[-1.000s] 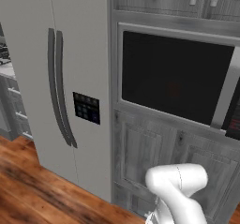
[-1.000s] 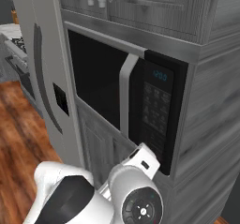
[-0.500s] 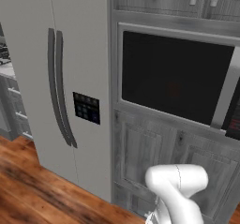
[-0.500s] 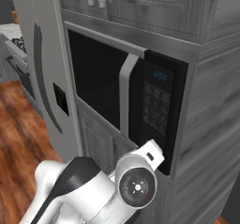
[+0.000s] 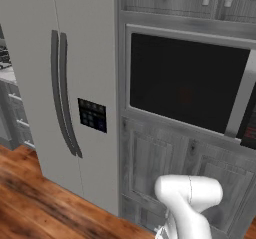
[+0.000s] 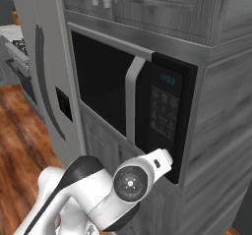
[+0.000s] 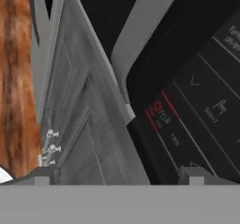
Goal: Place the microwavable item in the microwave. Then, close the microwave door and press the start button.
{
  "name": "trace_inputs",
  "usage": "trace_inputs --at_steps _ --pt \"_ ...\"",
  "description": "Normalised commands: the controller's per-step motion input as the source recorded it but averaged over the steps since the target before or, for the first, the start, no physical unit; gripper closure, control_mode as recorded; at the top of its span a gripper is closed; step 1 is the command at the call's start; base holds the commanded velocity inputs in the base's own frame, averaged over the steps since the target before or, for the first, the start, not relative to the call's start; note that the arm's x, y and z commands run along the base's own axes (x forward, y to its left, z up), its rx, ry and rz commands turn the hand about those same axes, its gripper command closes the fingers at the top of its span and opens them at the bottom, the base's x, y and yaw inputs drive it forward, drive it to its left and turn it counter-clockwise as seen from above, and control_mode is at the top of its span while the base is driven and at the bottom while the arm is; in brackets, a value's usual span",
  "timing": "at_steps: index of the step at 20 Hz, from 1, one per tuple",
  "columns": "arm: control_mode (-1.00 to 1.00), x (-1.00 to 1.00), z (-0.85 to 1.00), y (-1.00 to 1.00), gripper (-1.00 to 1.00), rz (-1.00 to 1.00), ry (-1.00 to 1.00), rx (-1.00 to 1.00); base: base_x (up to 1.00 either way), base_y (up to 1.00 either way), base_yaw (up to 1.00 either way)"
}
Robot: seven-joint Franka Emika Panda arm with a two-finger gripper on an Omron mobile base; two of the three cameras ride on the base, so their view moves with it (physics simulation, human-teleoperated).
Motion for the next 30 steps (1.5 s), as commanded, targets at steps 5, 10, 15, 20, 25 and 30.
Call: trace_inputs --at_steps 5,10,15,20,25,30 --pt "-1.0 0.23 -0.34 -0.02 -1.0 -0.17 0.0 0.0 0.0 0.0 0.0" --pt "-1.0 0.29 -0.27 -0.01 -1.0 -0.16 -0.01 0.0 0.0 0.0 0.0" --pt "-1.0 0.46 -0.15 -0.07 -1.0 -0.11 -0.02 0.0 0.0 0.0 0.0" --pt "-1.0 0.41 -0.13 -0.35 -1.0 -0.04 -0.04 0.01 0.0 0.0 0.0" --pt "-1.0 0.32 -0.24 -0.49 -1.0 -0.01 -0.03 0.01 0.0 0.0 0.0" --pt "-1.0 0.24 -0.27 -0.49 -1.0 0.0 -0.02 0.02 0.0 0.0 0.0"
